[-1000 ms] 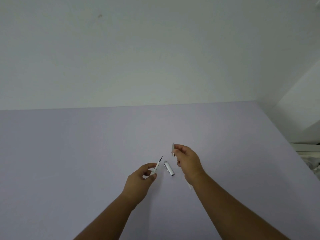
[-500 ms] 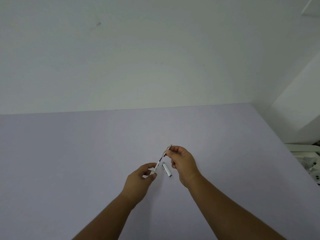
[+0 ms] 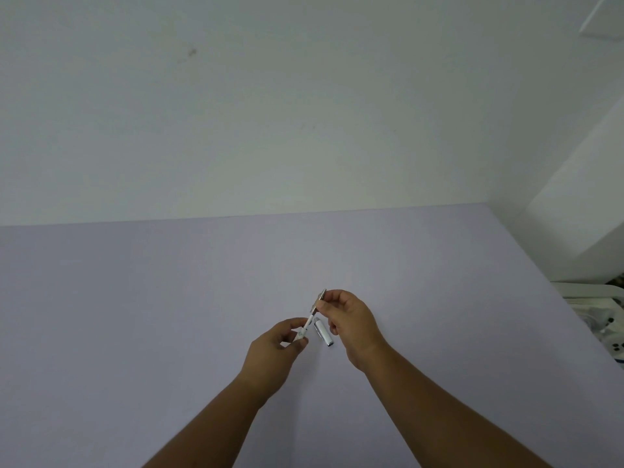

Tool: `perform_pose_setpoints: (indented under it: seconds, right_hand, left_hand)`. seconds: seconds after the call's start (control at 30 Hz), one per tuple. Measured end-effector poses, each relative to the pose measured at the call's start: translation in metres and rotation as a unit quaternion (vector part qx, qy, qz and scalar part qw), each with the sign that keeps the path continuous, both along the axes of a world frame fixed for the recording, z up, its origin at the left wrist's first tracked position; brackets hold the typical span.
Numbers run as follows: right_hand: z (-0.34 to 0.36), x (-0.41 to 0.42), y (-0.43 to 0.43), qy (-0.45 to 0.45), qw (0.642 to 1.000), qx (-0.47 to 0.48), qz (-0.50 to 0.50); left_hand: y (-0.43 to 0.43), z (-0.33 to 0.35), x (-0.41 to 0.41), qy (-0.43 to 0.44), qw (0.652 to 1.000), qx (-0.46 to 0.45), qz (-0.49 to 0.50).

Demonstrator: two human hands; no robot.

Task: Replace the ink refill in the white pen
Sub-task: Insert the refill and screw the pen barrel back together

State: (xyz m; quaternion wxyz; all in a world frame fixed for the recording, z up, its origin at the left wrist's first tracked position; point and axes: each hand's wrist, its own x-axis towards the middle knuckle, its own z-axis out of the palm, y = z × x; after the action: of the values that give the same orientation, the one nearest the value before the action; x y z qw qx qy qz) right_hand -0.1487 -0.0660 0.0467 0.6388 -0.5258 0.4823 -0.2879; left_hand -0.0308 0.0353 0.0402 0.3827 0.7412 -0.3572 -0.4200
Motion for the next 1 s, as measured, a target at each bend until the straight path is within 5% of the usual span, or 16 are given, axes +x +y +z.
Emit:
perform_pose_setpoints:
  seconds: [0.5,0.63,1.0]
  right_hand:
    - [0.001,0.003,0.007,0.039,0.996,0.0,0.078]
    - [0.003,0.004,0.007,0.111,0.99,-0.011,0.082]
    - [0.004,-0.001,0.008,0.075,0.993,0.019,0.094]
  left_hand:
    - [-0.002,0.009,-0.004,-0.015,0.999,-0.03,0.026]
    - [0.0,0.009,-0.005,-0.023,0.999,-0.024,0.015]
    - [-0.001,0.016,-0.005,-0.029,0.999,-0.018,0.03]
